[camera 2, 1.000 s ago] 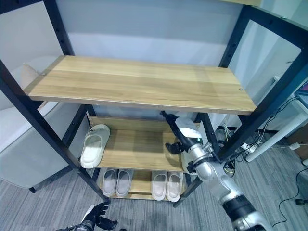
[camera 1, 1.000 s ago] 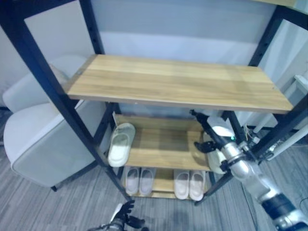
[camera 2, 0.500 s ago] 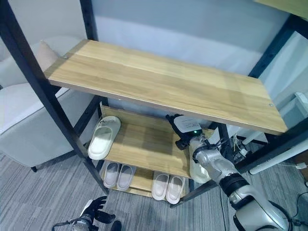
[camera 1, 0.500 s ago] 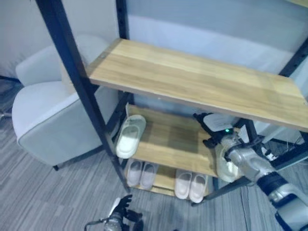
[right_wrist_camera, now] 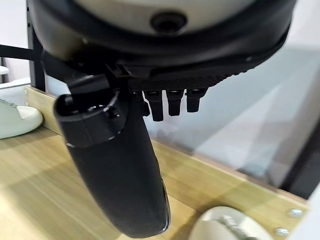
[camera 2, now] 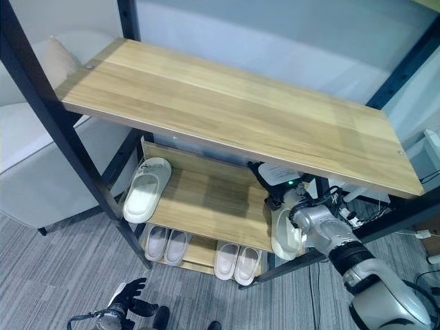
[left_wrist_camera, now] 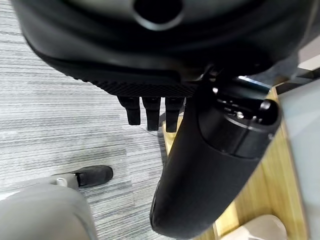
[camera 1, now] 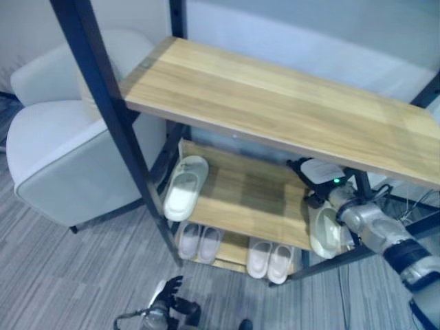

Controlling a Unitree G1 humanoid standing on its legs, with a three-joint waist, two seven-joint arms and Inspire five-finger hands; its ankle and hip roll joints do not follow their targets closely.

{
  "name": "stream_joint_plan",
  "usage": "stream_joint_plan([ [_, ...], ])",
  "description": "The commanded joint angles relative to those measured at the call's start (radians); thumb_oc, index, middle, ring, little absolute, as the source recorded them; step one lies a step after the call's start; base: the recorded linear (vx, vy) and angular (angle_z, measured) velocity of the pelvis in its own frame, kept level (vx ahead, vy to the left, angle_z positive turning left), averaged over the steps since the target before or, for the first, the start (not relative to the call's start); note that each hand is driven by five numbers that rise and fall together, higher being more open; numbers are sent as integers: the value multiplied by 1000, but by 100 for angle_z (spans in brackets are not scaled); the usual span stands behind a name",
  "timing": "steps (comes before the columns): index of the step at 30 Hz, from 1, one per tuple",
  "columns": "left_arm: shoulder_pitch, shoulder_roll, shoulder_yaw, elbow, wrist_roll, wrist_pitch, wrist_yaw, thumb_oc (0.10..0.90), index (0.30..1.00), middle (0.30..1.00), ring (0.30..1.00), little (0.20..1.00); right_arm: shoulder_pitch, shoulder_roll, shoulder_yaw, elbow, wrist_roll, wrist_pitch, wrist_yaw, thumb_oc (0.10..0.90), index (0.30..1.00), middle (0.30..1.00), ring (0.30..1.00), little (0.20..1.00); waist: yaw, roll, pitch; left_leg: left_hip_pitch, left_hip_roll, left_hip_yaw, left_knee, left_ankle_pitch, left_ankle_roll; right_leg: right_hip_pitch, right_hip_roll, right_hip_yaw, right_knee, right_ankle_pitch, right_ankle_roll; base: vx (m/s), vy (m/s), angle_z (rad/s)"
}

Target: Arrange the slippers neatly on the shoe rack.

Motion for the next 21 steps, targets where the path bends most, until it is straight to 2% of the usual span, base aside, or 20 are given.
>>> stream_joint_plan([
  [1,32,-29,-51,45,55,-27,-17,800,900,900,900,900,-37,-127,-90,-59,-9,3,-27,800,900,900,900,900,7,11,-40,64,22,62,-7,-87,-40,28,-2,59,10,-42,59,11,19,-6],
  [3,33,-30,-51,41,56,-29,-21,800,900,900,900,900,-18,-142,-102,-68,-7,-1,-21,800,900,900,900,900,-1,11,-38,64,20,67,-7,-77,-37,23,-5,64,14,-30,60,9,19,-9],
  [4,34,-30,-52,40,56,-29,-22,800,900,900,900,900,-9,-148,-106,-72,-7,-1,-17,800,900,900,900,900,-2,13,-41,71,23,70,-7,-91,-37,28,-3,68,11,-38,61,-35,28,-5],
  [5,34,-31,-50,41,56,-29,-23,800,900,900,900,900,-4,-155,-112,-79,-5,-3,-14,800,900,900,900,900,-9,14,-39,67,20,73,-7,-79,-35,22,-7,70,14,-28,60,50,19,-3],
  [6,32,-33,-50,43,59,-30,-25,800,900,900,900,900,9,-156,-114,-82,-7,-5,-11,800,900,900,900,900,-13,16,-41,74,23,78,-7,-94,-36,26,-6,76,10,-37,62,6,21,-6],
  [8,31,-33,-50,42,61,-31,-25,800,900,900,900,900,18,-163,-120,-95,-6,-7,-6,800,900,900,900,900,-16,17,-39,70,20,81,-7,-82,-34,19,-9,79,13,-26,61,3,18,-10],
  [12,33,-34,-49,41,63,-33,-29,800,900,900,900,900,53,-174,-139,-123,-11,-15,3,800,900,900,900,900,-22,22,-41,76,20,87,-7,-96,-33,22,-8,86,11,-34,63,13,17,-11],
  [14,35,-34,-50,41,63,-34,-31,800,900,900,900,900,57,-177,-134,-118,-16,-15,9,800,900,900,900,900,-24,22,-38,68,16,87,-7,-84,-30,13,-11,88,13,-24,63,-23,9,-1],
  [15,36,-34,-49,41,64,-33,-32,800,900,900,900,900,61,-177,-132,-116,-19,-16,13,800,900,900,900,900,-25,23,-41,72,18,88,-7,-97,-31,18,-9,89,10,-33,64,-42,12,-1],
  [16,37,-33,-49,40,64,-33,-32,800,900,900,900,900,62,-176,-129,-113,-22,-14,15,800,900,900,900,900,-24,23,-37,67,16,89,-7,-85,-30,11,-13,89,13,-23,64,49,2,-1],
  [21,46,-30,-45,43,63,-35,-35,800,900,900,900,900,51,-156,-97,-72,-31,-12,24,800,900,900,900,900,-18,26,-32,70,19,90,-7,-98,-31,14,-11,91,9,-31,65,10,1,0],
])
